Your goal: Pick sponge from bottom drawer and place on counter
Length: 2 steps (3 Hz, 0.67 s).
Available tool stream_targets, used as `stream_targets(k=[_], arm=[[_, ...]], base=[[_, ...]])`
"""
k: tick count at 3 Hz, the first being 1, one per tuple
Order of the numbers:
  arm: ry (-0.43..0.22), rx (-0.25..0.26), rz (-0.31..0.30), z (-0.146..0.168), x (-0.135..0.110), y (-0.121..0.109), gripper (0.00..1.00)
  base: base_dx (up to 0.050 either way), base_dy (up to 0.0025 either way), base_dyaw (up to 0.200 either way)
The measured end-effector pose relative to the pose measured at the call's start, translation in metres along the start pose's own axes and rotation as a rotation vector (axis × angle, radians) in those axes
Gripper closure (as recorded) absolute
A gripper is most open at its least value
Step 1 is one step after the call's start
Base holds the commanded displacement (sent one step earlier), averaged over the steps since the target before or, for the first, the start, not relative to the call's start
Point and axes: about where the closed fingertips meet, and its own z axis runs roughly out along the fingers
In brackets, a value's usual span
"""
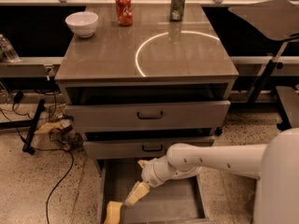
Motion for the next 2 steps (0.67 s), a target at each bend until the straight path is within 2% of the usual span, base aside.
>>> stream_targets(k=[1, 2], arm=[[-0.006, -0.034, 0.000, 0.049, 0.023, -0.005, 0.00], [-0.042, -0.032, 0.019, 0.101, 0.058, -0.016, 0.00]], base=[[0.000, 0.00000, 0.000], [0.000, 0.00000, 0.000]])
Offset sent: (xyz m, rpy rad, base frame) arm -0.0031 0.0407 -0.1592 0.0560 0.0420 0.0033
